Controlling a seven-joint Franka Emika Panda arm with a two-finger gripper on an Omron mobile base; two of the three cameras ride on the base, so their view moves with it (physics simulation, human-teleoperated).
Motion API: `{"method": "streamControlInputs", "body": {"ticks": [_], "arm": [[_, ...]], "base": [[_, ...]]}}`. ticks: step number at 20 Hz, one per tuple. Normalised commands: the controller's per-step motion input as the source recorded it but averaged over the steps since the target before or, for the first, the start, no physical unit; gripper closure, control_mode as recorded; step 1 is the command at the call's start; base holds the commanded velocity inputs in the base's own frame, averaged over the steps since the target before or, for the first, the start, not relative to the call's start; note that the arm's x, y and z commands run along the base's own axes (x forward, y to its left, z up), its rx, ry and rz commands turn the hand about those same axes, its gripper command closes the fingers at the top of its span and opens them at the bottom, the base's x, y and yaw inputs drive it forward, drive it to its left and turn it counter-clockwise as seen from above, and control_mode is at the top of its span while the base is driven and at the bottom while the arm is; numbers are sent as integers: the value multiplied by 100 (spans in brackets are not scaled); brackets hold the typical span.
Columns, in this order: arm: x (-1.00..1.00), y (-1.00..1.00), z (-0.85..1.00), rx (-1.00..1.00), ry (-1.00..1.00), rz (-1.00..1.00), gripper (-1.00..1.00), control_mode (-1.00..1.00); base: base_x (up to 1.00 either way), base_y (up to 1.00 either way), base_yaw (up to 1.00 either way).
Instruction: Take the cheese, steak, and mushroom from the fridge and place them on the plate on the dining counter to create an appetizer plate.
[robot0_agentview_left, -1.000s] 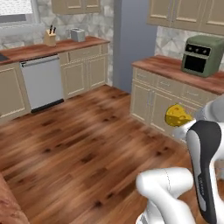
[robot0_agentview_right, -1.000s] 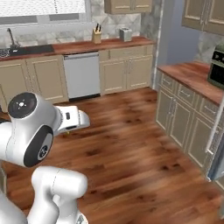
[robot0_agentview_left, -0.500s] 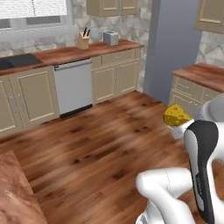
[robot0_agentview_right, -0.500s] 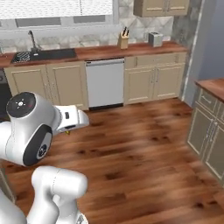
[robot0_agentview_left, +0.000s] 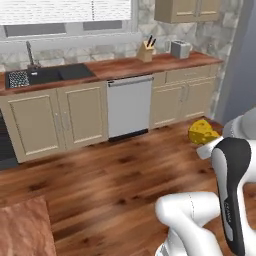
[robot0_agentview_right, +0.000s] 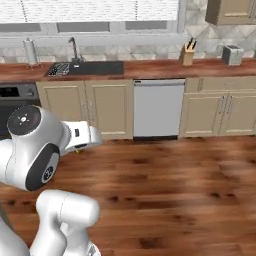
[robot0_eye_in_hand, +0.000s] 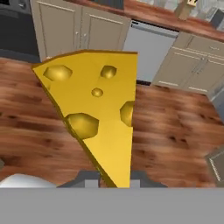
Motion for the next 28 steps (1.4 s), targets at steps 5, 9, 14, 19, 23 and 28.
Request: {"method": "streamControlInputs", "body": {"ticks": [5, 9, 14, 19, 23, 28], "arm": [[0, 0, 0, 0, 0, 0, 100, 100], [0, 0, 0, 0, 0, 0, 100, 100], [0, 0, 0, 0, 0, 0, 100, 100], [0, 0, 0, 0, 0, 0, 100, 100], [0, 0, 0, 0, 0, 0, 100, 100], [0, 0, 0, 0, 0, 0, 100, 100]], "base": [[100, -2, 64], [100, -17, 69], [100, -24, 72], [100, -25, 72], [100, -18, 69], [99, -4, 66]]}}
